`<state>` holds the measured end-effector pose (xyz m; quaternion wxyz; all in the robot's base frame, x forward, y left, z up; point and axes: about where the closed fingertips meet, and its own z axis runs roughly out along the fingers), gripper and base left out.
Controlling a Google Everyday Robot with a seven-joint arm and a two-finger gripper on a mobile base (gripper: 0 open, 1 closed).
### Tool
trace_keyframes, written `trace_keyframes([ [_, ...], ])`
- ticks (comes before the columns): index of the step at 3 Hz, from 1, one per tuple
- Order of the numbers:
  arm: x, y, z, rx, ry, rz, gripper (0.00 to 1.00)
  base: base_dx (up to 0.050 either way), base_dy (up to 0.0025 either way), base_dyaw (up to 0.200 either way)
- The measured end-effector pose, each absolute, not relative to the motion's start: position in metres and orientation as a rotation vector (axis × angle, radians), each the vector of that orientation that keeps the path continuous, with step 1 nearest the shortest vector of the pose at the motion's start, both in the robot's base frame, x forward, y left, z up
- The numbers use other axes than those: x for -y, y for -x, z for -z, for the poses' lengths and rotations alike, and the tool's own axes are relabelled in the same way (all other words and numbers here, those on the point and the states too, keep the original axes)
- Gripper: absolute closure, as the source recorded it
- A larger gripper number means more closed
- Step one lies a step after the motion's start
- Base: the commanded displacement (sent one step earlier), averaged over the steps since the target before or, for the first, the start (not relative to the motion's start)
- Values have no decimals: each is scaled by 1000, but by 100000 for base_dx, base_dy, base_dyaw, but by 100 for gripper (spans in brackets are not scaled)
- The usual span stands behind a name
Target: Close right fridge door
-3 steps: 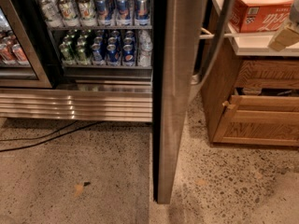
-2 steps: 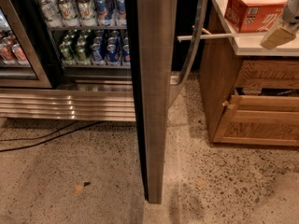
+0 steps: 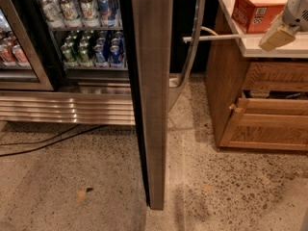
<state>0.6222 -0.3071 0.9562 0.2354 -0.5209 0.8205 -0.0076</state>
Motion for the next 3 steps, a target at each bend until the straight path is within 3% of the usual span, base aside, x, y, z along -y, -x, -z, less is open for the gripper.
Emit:
trace_keyframes([
  [2, 299, -628, -947, -2250, 1477, 4, 100, 0, 0, 0],
  [3, 298, -610, -934, -2280, 1509, -17, 100, 1988, 185, 18381],
])
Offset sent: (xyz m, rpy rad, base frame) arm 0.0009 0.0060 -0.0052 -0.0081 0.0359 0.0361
